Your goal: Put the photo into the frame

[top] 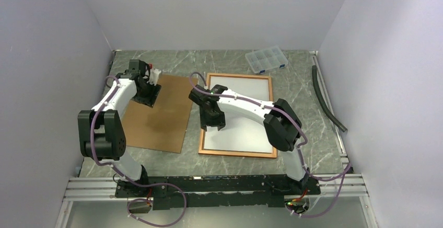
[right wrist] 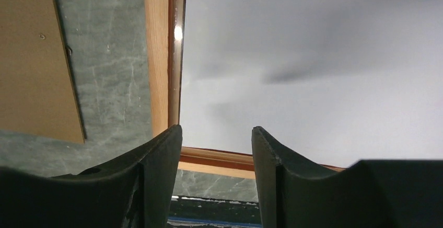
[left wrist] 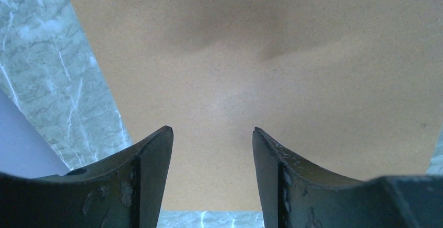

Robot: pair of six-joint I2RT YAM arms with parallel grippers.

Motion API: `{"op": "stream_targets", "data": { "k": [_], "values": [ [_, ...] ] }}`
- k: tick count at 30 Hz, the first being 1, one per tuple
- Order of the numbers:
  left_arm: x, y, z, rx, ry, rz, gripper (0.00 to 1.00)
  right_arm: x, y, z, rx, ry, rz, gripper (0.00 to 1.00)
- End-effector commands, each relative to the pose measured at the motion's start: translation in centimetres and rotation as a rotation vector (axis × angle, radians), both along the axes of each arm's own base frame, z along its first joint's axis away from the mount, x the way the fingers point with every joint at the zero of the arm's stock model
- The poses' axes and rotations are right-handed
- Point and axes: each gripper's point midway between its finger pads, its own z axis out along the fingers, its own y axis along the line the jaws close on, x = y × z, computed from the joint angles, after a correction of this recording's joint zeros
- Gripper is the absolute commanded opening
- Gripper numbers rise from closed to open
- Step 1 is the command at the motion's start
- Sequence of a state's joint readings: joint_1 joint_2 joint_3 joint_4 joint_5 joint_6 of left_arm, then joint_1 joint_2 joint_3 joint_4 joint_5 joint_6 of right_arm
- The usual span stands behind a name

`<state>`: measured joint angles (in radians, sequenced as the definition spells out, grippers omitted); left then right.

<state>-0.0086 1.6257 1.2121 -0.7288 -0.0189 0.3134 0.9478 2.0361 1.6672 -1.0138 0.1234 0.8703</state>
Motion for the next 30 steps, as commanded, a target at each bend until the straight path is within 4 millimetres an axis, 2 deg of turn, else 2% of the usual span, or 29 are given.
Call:
{"op": "stream_targets", "data": {
  "k": [1, 4, 6, 7, 10, 13, 15, 18, 21, 23, 30],
  "values": [
    [0.5, 0.8, 2.5, -0.026, -0.059, 0.002, 0.64, 1.7, 0.5, 3.0, 0.069, -0.084, 0.012, 0.57],
    [0.5, 1.9, 2.6, -0.038, -0.056, 0.024, 0.67, 1.6, 0.8, 4.4, 0.101, -0.119, 0.041, 0.62],
    [0.5, 2.9, 2.7, -0.042, -0.057, 0.045, 0.81, 1.6, 1.7, 5.8, 0.141, -0.155, 0.067, 0.72],
    [0.6, 3.5, 2.9, -0.041, -0.061, 0.054, 0.83, 1.8, 2.3, 6.7, 0.169, -0.178, 0.081, 0.77],
    [0.8, 6.3, 3.6, -0.021, -0.078, 0.100, 0.82, 2.3, 5.0, 8.8, 0.275, -0.235, 0.131, 0.86],
    [1.1, 10.4, 3.6, 0.045, -0.086, 0.161, 0.76, 3.1, 8.3, 9.6, 0.388, -0.244, 0.168, 0.92],
    [1.0, 13.4, 3.1, 0.109, -0.074, 0.210, 0.69, 3.7, 10.1, 9.4, 0.422, -0.235, 0.175, 0.92],
    [1.1, 17.2, 2.1, 0.170, -0.071, 0.293, 0.60, 4.8, 12.3, 8.0, 0.435, -0.222, 0.164, 0.92],
    [0.8, 19.8, 0.0, 0.204, -0.045, 0.353, 0.51, 6.1, 13.0, 5.7, 0.420, -0.192, 0.115, 0.92],
    [0.5, 20.1, -1.5, 0.216, -0.022, 0.363, 0.47, 6.6, 13.1, 3.8, 0.409, -0.174, 0.083, 0.92],
    [0.9, 20.2, -4.7, 0.192, 0.016, 0.397, 0.42, 7.6, 13.2, 1.1, 0.460, -0.118, 0.020, 0.92]
  ]
}}
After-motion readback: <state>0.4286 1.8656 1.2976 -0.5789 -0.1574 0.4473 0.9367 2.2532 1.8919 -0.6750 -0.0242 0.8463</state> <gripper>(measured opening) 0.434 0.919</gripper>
